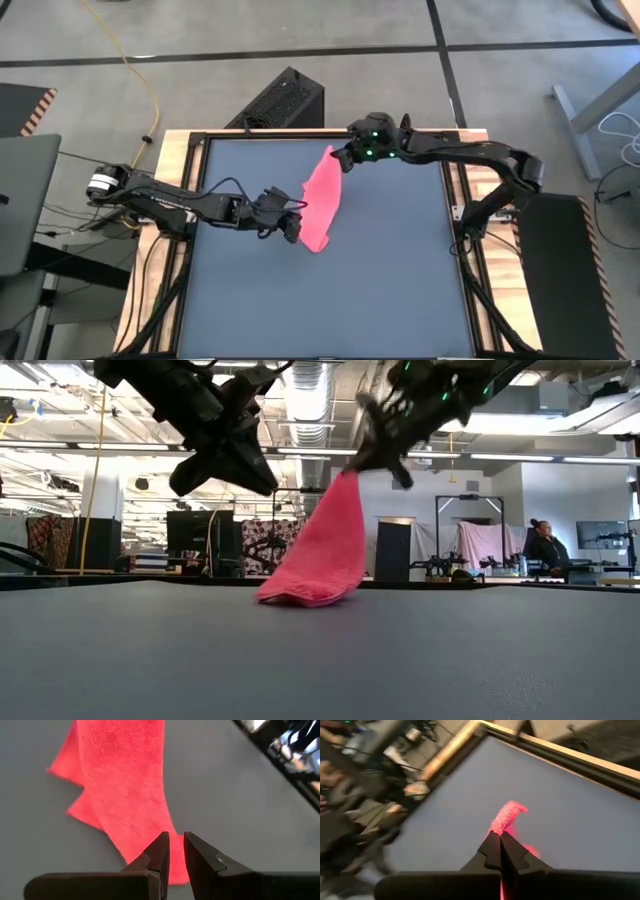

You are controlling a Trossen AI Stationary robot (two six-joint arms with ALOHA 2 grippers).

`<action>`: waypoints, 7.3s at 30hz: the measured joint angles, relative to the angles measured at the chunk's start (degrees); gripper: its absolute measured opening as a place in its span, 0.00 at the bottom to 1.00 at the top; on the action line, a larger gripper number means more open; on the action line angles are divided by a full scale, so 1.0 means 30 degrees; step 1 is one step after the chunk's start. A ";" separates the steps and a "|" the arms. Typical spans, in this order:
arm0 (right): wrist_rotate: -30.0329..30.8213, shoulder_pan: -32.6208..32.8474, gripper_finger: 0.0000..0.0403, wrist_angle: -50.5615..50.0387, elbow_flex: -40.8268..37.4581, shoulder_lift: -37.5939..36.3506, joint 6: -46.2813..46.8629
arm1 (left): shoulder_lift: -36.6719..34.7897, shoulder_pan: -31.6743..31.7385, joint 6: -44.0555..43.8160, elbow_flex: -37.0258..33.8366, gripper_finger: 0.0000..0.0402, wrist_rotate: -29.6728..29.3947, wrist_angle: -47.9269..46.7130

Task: Roll towel
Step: Fold the pink towel

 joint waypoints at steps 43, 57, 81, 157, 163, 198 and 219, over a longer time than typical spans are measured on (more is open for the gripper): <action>0.0335 0.3978 0.03 0.4818 0.0021 -0.4188 -0.1070 | 0.0000 0.1639 0.3548 0.0000 0.11 0.2325 0.5058; 0.0335 0.3921 0.04 0.4780 0.0021 -0.4188 -0.1063 | 0.0000 0.1639 0.3525 0.0000 0.11 0.2379 0.5058; -0.2144 0.1194 0.04 0.4054 0.0036 -0.4135 0.1157 | 0.0000 0.1114 0.3502 0.0000 0.11 0.2686 0.5051; -0.2568 0.1993 0.63 0.0592 0.0021 -0.2359 -0.0529 | 0.0000 0.1238 0.5192 0.0007 0.11 0.4642 0.9520; 0.1273 0.2992 0.66 -0.1345 0.0021 -0.2317 -0.1553 | 0.0000 0.1238 0.5192 0.0007 0.11 0.4649 0.9233; 0.1582 0.2537 0.66 0.4761 -0.5157 0.1845 0.7473 | -0.0007 0.1245 -0.0164 0.0007 0.11 0.1749 0.1595; -0.0703 0.1413 0.66 -0.2828 0.3358 0.8453 0.4933 | 0.0000 0.0032 -0.0417 0.0007 0.11 0.1640 0.0474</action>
